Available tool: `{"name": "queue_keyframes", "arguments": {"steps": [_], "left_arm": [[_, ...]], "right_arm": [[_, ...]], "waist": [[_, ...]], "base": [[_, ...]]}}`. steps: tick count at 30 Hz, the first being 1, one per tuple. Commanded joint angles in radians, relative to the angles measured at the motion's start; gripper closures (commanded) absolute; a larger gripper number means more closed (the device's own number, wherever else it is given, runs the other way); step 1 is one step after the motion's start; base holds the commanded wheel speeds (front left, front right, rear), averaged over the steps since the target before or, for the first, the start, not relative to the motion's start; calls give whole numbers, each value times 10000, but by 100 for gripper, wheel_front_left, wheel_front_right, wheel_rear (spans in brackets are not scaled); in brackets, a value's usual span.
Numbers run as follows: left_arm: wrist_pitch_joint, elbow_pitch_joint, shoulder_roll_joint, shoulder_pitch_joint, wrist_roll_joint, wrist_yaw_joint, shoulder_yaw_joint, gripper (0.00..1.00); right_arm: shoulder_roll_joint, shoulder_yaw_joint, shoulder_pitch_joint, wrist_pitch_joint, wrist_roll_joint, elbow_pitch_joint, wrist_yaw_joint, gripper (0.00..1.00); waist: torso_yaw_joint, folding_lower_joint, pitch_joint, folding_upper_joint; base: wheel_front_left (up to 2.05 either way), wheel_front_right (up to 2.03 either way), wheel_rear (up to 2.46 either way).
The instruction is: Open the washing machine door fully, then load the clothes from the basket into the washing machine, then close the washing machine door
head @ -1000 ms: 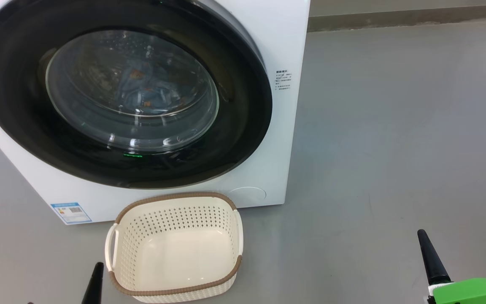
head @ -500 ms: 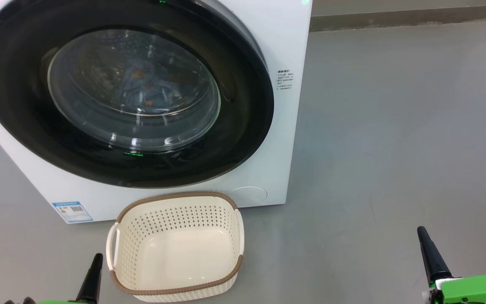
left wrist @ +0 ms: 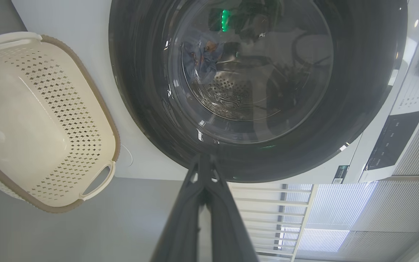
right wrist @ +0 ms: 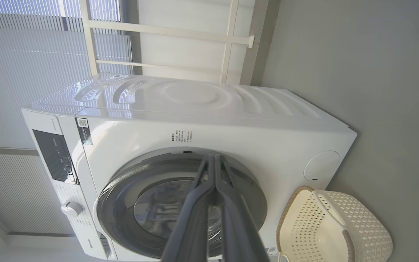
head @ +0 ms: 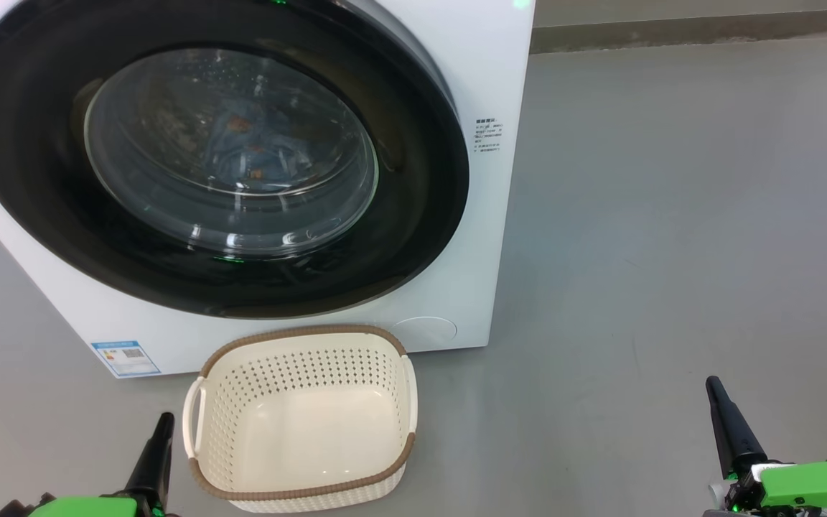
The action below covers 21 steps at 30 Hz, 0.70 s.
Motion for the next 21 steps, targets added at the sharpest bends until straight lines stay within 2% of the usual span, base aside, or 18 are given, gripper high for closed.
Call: {"name": "queue_keyframes", "arguments": {"steps": [1,5,21], "left_arm": [[149,-179,223,-516,-368,-26,371,100],[260,-157,224,-601,-728,-27,418,100],[303,-155,186,-605,-682,-27,472,100]], "right_arm": [[-13,226,-538,124,417,-213,17,100],[3,225,-593,230,834,-186,16,100],[3,228,-593,227,836,-186,16,100]], "waist": [[7,0,1,-1],[19,0,4,-1],[19,0,4,-1]], "base": [[0,0,0],[0,0,0],[0,0,0]]}}
